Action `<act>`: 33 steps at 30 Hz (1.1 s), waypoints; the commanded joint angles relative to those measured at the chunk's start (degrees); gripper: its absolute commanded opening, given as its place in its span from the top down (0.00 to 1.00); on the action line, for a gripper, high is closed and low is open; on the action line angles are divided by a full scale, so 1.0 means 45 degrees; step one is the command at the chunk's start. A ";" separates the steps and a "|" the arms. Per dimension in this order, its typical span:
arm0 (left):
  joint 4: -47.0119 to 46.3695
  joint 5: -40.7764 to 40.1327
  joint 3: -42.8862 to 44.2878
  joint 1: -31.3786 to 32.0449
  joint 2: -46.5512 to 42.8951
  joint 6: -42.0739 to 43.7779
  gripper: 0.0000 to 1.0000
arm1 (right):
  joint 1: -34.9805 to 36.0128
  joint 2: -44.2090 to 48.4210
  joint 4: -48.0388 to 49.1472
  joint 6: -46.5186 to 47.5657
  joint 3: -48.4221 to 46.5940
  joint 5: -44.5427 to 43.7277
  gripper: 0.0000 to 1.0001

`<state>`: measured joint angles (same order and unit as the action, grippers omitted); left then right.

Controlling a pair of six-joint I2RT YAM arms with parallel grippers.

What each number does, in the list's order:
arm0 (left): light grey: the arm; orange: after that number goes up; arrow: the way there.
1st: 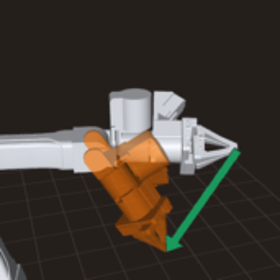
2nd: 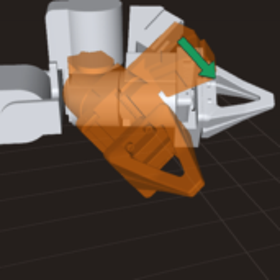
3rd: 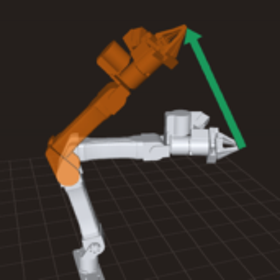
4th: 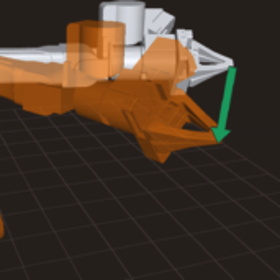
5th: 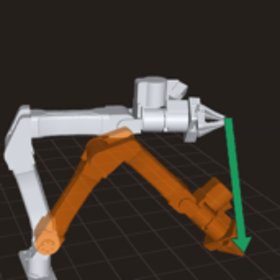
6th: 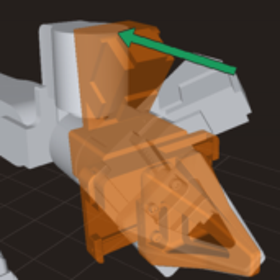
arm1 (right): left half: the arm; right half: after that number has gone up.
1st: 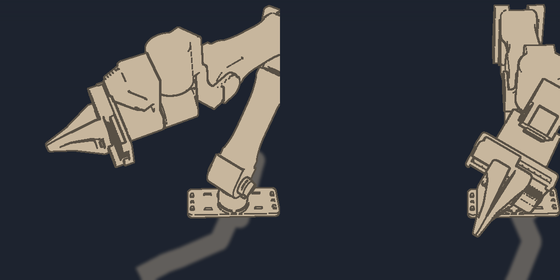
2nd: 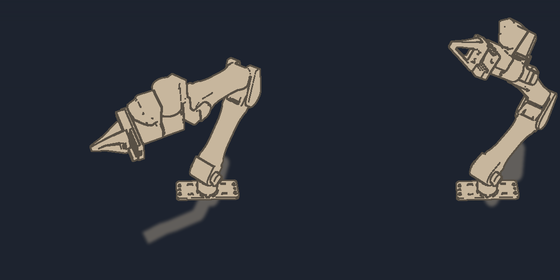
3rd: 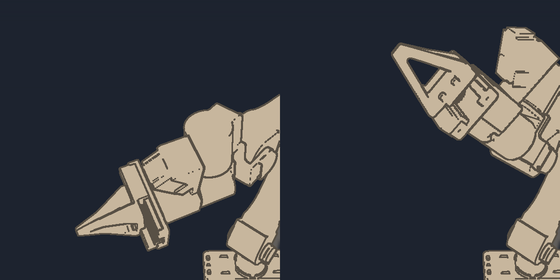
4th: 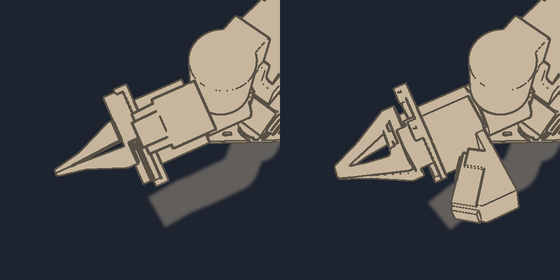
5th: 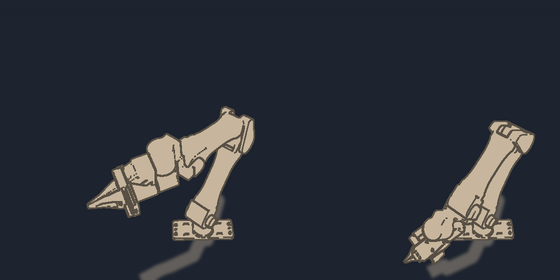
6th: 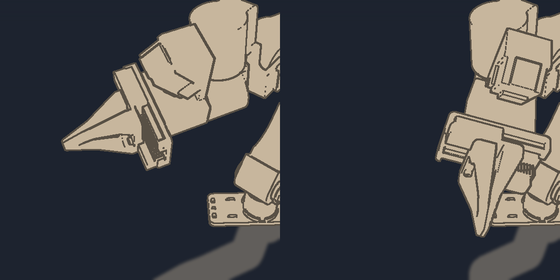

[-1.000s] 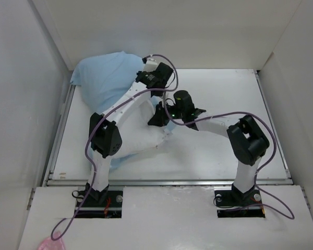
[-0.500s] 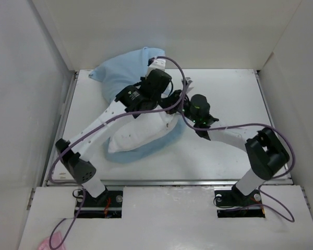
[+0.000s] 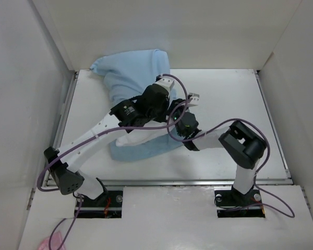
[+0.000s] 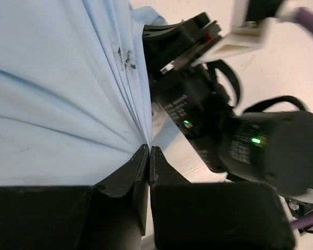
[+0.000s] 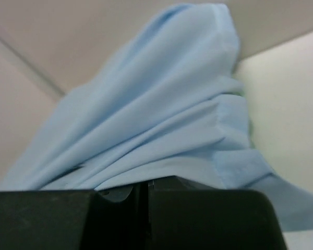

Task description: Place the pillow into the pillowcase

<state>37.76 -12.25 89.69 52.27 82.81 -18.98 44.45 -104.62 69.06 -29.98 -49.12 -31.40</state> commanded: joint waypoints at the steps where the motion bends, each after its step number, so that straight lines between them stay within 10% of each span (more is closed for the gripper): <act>1: 0.0184 0.2920 0.0030 0.1177 -0.0608 -0.1036 1.00 | -0.0210 -0.0541 0.3464 0.0353 -0.1018 -0.2869 1.00; 3: 0.0184 0.1967 0.0030 0.1177 -0.0608 -0.1036 1.00 | -0.0209 0.0448 0.3173 0.0353 -0.0084 -0.1310 0.93; 7: 0.1040 0.0619 0.0399 0.1177 -0.0492 -0.0879 0.99 | -0.0209 0.3555 -0.2844 0.0100 0.0315 0.1834 0.22; 11: 0.1725 -0.0362 0.0402 0.1177 -0.0354 -0.0509 0.47 | -0.0930 0.4907 -1.1682 -0.0522 -0.1894 0.3830 0.01; 14: 0.1863 -0.0500 0.0401 0.1177 -0.0238 -0.0100 0.28 | -0.2178 0.5551 -1.3976 -0.1012 -0.1625 0.6287 0.00; 15: 0.2037 -0.0636 0.0401 0.1177 -0.0237 -0.0098 0.00 | -0.2530 0.5727 -1.4191 -0.1014 -0.1371 0.6990 0.00; 19: 0.2643 -0.0637 0.0401 0.1177 0.0521 0.0584 0.00 | -0.3937 0.6587 -1.5500 -0.0119 -0.0550 0.9162 0.00; 27: 0.3855 -0.0362 0.0518 0.2758 0.2164 0.1969 0.00 | -0.5830 0.7916 -1.8840 0.1369 -0.0431 0.7407 0.00; 33: 0.4361 -0.4888 -0.0458 0.2605 0.3761 0.0551 0.00 | -0.7942 0.8307 -1.8257 0.1642 0.0192 1.0137 0.00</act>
<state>53.58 -21.45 88.82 65.54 96.82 -13.41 9.98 -68.58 -12.93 -24.47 -49.58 7.42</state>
